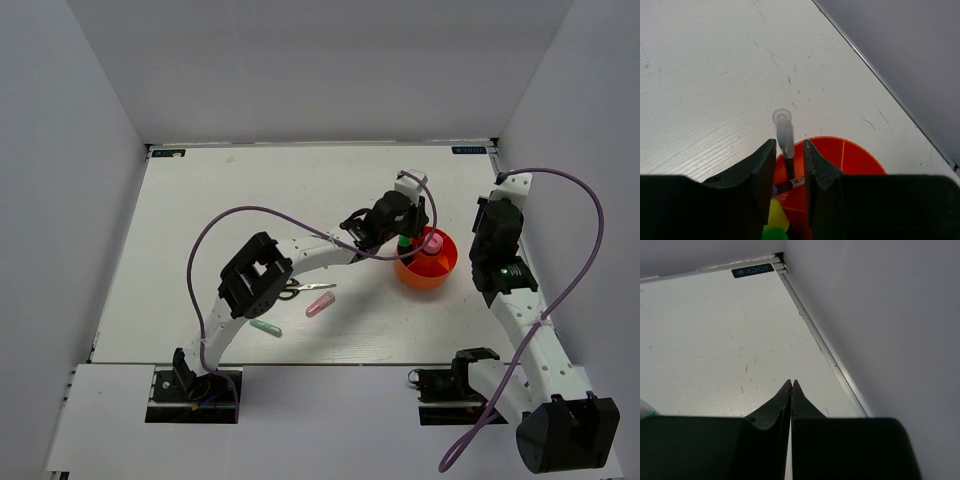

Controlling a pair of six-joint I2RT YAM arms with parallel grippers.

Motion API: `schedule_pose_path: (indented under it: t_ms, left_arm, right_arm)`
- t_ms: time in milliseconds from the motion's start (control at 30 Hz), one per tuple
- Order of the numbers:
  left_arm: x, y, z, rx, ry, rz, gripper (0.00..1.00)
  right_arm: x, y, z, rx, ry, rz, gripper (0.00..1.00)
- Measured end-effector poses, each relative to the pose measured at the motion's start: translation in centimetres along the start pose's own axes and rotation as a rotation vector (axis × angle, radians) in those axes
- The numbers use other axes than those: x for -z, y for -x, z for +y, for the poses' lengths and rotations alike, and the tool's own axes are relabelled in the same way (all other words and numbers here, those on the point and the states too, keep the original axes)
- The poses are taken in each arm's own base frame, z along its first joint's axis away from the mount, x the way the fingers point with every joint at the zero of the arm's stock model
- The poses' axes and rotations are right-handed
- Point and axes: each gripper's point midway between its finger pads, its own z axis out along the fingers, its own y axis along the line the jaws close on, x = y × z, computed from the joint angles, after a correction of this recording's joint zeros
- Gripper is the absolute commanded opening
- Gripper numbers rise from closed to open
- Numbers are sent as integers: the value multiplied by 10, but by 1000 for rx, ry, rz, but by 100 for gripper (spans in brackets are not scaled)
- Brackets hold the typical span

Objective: Sort the stationery into containers
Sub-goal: Place the pen in the storage box, then pick up the scissors from the center of the board.

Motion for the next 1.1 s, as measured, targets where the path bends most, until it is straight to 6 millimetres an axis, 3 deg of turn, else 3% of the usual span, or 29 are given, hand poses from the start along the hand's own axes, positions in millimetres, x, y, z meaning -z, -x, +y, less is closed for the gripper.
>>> schedule_pose_path:
  t_ms: [300,633,933,1033,1100]
  left_arm:
    - [2,-9,-2,-11,2,17,51]
    - [6,0,-2,-36,19,-5,61]
    - [23,19,2,-64,52,-35,63]
    - [31,27,3,-72,62,-47,58]
    - [38,34,4,-77,73,-61,47]
  right_arm:
    - [-1,0,0,-30,3,2,0]
    - [-1,-1,0,-43,8,5,0]
    - [-1,-2,0,-53,14,8,0]
    - [-2,-2,1,-54,19,9,0]
    - [-2,-2,3,-57,33,9,23]
